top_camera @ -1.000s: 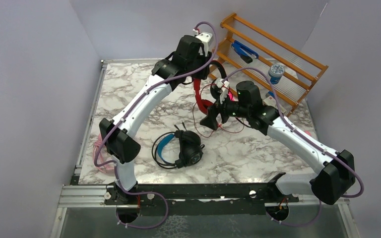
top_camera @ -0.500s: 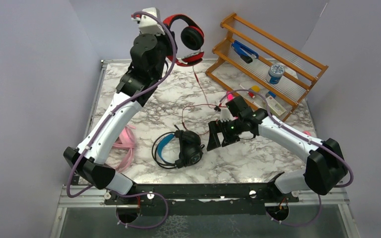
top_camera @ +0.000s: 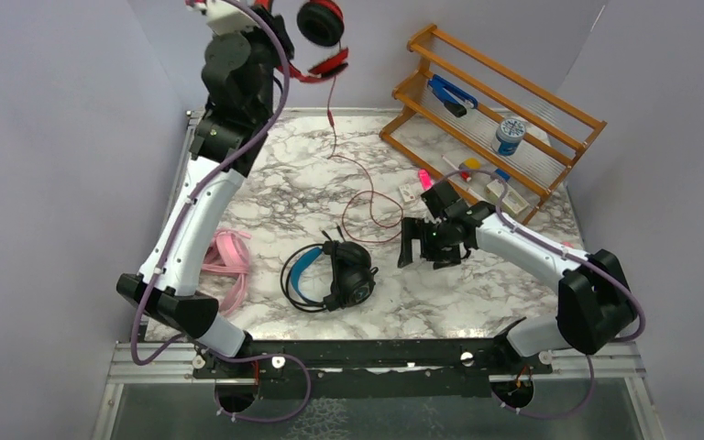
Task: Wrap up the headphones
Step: Wrap the headphones cable around the headphones.
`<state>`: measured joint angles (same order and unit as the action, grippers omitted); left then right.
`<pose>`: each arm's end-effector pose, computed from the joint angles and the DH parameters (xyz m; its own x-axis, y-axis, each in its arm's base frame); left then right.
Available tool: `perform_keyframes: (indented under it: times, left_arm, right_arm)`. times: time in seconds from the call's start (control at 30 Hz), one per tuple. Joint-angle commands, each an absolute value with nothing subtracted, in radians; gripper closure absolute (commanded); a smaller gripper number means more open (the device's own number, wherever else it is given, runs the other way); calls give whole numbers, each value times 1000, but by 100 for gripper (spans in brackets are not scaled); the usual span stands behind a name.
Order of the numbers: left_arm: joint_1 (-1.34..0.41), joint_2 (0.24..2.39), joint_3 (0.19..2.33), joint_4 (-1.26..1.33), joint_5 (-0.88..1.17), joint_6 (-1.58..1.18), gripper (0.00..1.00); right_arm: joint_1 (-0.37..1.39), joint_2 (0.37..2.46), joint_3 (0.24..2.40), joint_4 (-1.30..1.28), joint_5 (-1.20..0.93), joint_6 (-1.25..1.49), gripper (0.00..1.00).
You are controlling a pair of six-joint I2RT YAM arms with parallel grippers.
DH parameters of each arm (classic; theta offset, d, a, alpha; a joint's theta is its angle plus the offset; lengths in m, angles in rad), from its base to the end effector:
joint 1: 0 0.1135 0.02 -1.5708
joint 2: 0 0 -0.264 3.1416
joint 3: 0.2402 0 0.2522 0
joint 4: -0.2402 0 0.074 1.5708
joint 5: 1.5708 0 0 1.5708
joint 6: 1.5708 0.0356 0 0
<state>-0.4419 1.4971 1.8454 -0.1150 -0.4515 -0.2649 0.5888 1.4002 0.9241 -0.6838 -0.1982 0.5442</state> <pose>0.2900 -0.1200 0.5413 0.2014 -0.3559 -0.9126 0.0558 0.9343 -0.3521 0.2156 0.1524 0.2149 -0.9680 -0.0361 -0.2483 -0.1271 0.9238 0.3612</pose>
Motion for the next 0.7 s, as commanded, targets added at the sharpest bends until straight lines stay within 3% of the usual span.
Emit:
perform_keyframes:
  times: [0.0, 0.13, 0.3, 0.47, 0.67]
  left_arm:
    - [-382, 1525, 2088, -123, -365, -350, 100]
    - [-365, 1520, 2116, -194, -279, -447, 100]
    - [-322, 1480, 2060, -211, -122, -727, 100]
    - [-307, 1421, 1909, -57, 58, -1023, 100]
    - [-283, 1431, 1869, 43, 275, -1216, 100]
  right_arm:
    - [523, 1423, 938, -636, -6, 571, 0]
    - [523, 1322, 927, -329, -210, 374, 0]
    - [523, 1392, 1055, -118, -345, 190, 0]
    - [517, 1465, 1072, 232, -342, 186, 0]
    - [467, 1492, 1077, 377, -449, 188, 0]
